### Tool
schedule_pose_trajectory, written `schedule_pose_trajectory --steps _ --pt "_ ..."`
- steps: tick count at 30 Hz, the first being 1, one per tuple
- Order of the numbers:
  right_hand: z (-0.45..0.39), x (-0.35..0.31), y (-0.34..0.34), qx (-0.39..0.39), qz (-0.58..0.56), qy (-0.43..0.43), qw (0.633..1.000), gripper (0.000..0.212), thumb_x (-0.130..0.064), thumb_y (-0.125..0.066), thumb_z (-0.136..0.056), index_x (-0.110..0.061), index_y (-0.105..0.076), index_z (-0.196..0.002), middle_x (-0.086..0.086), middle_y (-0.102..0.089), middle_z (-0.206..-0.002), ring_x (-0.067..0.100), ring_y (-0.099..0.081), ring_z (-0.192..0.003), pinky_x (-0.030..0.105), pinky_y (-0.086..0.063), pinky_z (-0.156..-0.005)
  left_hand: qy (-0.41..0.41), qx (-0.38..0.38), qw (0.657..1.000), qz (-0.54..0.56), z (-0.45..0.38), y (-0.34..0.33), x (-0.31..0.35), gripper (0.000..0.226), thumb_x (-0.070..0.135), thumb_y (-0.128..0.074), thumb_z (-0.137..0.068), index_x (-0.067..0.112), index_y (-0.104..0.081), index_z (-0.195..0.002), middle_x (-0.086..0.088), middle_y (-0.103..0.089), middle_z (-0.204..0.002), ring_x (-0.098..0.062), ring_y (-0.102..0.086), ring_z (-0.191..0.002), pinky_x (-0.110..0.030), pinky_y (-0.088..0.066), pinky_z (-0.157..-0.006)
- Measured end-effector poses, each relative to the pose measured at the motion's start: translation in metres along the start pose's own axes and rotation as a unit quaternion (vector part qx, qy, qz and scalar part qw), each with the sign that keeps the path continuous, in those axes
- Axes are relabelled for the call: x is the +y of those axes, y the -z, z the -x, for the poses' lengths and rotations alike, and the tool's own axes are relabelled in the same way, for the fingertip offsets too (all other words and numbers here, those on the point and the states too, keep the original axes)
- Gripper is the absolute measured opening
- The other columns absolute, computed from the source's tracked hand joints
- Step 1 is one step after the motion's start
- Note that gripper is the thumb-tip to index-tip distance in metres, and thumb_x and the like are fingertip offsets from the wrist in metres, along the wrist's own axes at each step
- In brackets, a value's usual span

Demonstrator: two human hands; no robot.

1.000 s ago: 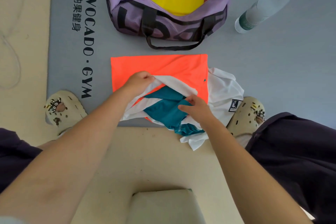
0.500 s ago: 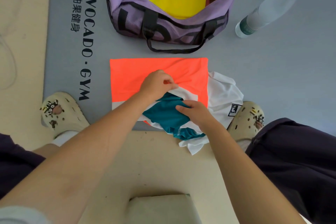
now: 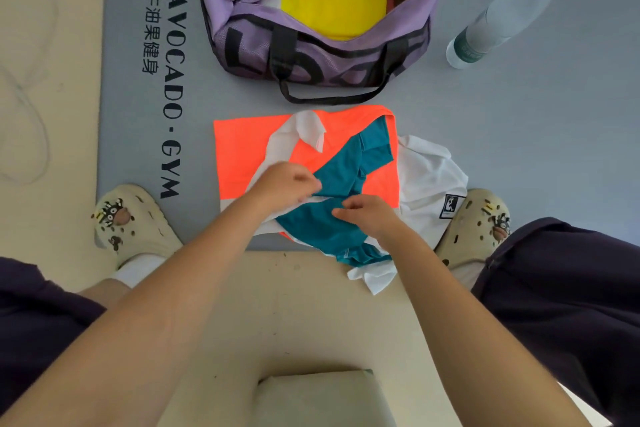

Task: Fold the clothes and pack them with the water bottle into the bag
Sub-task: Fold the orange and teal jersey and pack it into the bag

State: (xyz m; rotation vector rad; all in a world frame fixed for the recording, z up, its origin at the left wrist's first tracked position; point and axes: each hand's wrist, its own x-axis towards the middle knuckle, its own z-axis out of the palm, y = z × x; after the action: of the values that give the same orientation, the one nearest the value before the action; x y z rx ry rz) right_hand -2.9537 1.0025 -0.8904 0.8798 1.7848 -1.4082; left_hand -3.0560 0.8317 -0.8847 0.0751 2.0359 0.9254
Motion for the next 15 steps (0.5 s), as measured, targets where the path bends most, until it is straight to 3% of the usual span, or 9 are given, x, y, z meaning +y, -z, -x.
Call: schedule_pose_trajectory --steps 1,3,5,7,8,10,13,15 --pt "0.004 0.001 0.001 -0.034 0.016 -0.014 0.999 0.037 -0.026 -0.073 -0.084 -0.021 -0.045 -0.061 -0.005 -0.039 -0.06 0.012 -0.036 -0.056 0.023 -0.03 -0.053 -0.009 -0.067 0.997 -0.035 0.002 -0.006 -0.002 0.003 0.024 -0.072 -0.083 0.025 -0.072 -0.08 0.004 -0.07 -0.083 -0.007 -0.062 -0.076 -0.028 -0.05 -0.077" --pt "0.011 0.001 0.003 -0.085 0.048 -0.042 0.994 0.04 -0.032 -0.072 -0.084 -0.021 -0.041 -0.06 -0.003 -0.041 -0.061 0.014 -0.042 -0.058 0.026 -0.038 -0.058 -0.022 -0.109 0.993 -0.045 0.004 -0.015 -0.007 0.008 0.024 -0.075 -0.082 0.031 -0.072 -0.085 0.004 -0.068 -0.09 -0.009 -0.061 -0.085 -0.026 -0.048 -0.085" --pt "0.016 -0.001 0.006 -0.107 0.025 -0.054 0.992 0.034 -0.034 -0.066 -0.089 -0.019 -0.046 -0.065 -0.001 -0.048 -0.064 0.016 -0.048 -0.061 0.028 -0.04 -0.06 -0.024 -0.068 0.997 0.004 0.007 -0.02 -0.011 0.006 0.025 -0.076 -0.081 0.03 -0.073 -0.08 0.0 -0.07 -0.09 -0.008 -0.061 -0.083 -0.028 -0.049 -0.083" --pt "0.018 -0.005 0.007 -0.141 -0.082 -0.071 0.984 0.021 -0.032 -0.058 -0.096 -0.013 -0.062 -0.091 0.005 -0.069 -0.085 0.023 -0.066 -0.077 0.031 -0.053 -0.069 -0.015 -0.022 0.999 0.038 0.009 -0.018 -0.015 0.004 0.028 -0.076 -0.08 0.025 -0.074 -0.077 0.001 -0.072 -0.087 -0.007 -0.061 -0.079 -0.028 -0.049 -0.079" --pt "0.018 -0.008 0.008 -0.158 -0.139 -0.077 0.975 0.024 -0.03 -0.054 -0.099 -0.01 -0.063 -0.108 0.009 -0.072 -0.099 0.026 -0.069 -0.089 0.034 -0.056 -0.077 -0.009 -0.004 0.999 0.048 0.01 -0.016 -0.018 0.006 0.029 -0.076 -0.079 0.025 -0.074 -0.076 0.002 -0.073 -0.085 -0.006 -0.061 -0.077 -0.028 -0.05 -0.077" --pt "0.017 -0.016 0.006 -0.175 -0.233 -0.069 0.954 0.025 -0.021 -0.051 -0.101 -0.005 -0.06 -0.117 0.011 -0.072 -0.102 0.024 -0.071 -0.088 0.033 -0.058 -0.077 -0.011 0.049 0.997 0.058 0.011 -0.011 -0.021 0.007 0.029 -0.075 -0.079 0.028 -0.072 -0.072 0.005 -0.072 -0.081 -0.006 -0.061 -0.075 -0.027 -0.049 -0.073" --pt "0.013 -0.033 -0.001 -0.094 -0.31 -0.037 0.945 0.013 -0.011 -0.055 -0.098 -0.011 -0.055 -0.111 0.007 -0.071 -0.086 0.013 -0.07 -0.065 0.025 -0.055 -0.055 -0.007 0.173 0.98 0.1 0.008 0.002 -0.023 0.008 0.032 -0.071 -0.081 0.028 -0.069 -0.076 0.002 -0.07 -0.088 -0.012 -0.061 -0.081 -0.027 -0.048 -0.075" --pt "0.004 -0.044 -0.002 -0.015 -0.358 -0.011 0.933 0.022 -0.009 -0.057 -0.097 -0.022 -0.052 -0.114 0.004 -0.071 -0.086 0.012 -0.07 -0.062 0.025 -0.054 -0.052 0.011 0.232 0.964 0.13 0.005 0.014 -0.027 0.012 0.035 -0.068 -0.083 0.023 -0.07 -0.083 -0.001 -0.07 -0.097 -0.015 -0.063 -0.089 -0.028 -0.047 -0.079"
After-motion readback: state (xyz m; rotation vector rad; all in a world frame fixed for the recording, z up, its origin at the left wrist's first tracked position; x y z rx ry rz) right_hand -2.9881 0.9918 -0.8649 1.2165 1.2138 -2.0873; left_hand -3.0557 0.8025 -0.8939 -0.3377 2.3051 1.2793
